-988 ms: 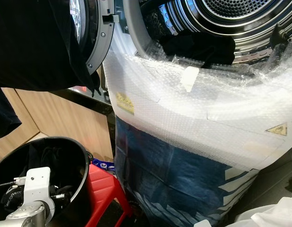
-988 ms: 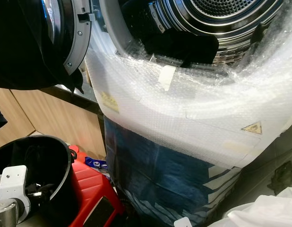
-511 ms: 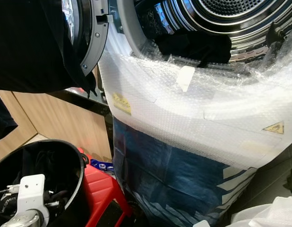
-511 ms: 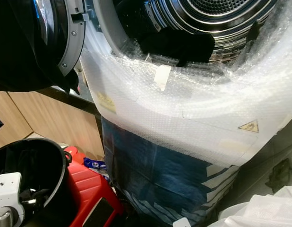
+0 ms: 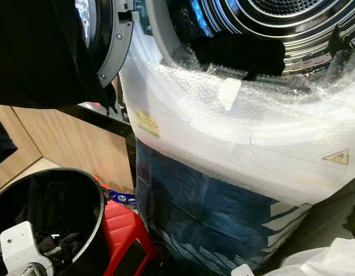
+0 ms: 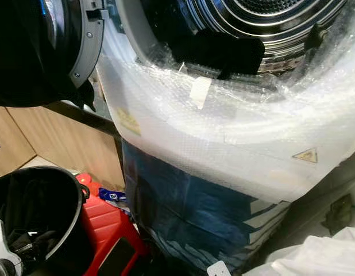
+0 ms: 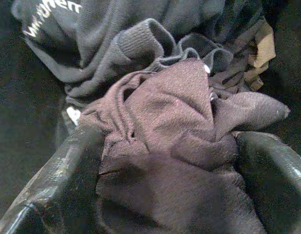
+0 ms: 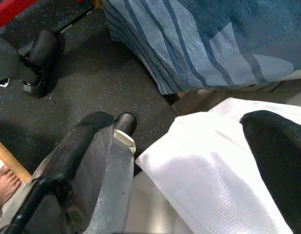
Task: Clothes washing
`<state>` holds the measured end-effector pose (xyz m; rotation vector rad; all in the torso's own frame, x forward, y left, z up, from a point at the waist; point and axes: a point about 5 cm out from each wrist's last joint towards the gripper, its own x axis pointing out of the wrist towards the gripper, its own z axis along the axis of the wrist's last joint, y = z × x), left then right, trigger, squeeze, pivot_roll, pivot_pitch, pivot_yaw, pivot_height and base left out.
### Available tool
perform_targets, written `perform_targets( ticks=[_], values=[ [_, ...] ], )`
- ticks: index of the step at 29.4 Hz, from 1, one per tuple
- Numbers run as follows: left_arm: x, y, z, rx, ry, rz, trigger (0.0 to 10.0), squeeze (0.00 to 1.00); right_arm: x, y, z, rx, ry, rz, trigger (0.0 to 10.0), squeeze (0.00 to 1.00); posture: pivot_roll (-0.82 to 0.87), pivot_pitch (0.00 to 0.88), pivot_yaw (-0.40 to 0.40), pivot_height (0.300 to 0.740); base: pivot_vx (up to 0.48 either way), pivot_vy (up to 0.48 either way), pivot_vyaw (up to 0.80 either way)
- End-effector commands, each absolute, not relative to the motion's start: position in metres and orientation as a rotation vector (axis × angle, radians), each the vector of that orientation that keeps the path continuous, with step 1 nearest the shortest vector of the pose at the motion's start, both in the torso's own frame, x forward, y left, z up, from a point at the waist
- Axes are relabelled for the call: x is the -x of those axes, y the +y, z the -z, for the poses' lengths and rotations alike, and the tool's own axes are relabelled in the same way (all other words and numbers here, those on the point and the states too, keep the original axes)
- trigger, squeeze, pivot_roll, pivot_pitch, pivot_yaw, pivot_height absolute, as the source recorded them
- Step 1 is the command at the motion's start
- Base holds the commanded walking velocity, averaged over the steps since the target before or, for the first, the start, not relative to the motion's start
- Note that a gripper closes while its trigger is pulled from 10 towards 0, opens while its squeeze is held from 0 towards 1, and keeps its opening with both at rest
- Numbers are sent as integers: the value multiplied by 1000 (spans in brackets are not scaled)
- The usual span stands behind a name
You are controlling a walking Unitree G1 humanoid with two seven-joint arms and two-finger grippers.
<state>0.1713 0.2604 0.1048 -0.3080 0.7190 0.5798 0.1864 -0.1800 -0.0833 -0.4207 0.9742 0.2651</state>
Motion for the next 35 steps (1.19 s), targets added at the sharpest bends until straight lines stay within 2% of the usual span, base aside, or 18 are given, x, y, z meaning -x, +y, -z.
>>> perform_targets(
  ticks=[1, 2, 18, 35],
  values=[
    [-168, 263, -100, 326, 752, -606, 6980, 0, -190, -179, 82, 422, 966, -271, 10000, 0, 196, 139, -5, 740, 0, 0, 0],
    [-168, 263, -100, 328, 752, -607, 0, 0, -191, -179, 81, 424, 963, -273, 10000, 0, 194, 140, -6, 740, 0, 0, 0],
    [-176, 269, -103, 276, 726, -593, 0, 0, -202, -186, 75, 442, 947, -270, 10000, 0, 198, 138, -23, 740, 0, 0, 0],
    [-189, 260, -106, 243, 701, -525, 0, 0, -204, -190, 73, 439, 949, -263, 10000, 0, 195, 133, -20, 740, 0, 0, 0]
  ],
)
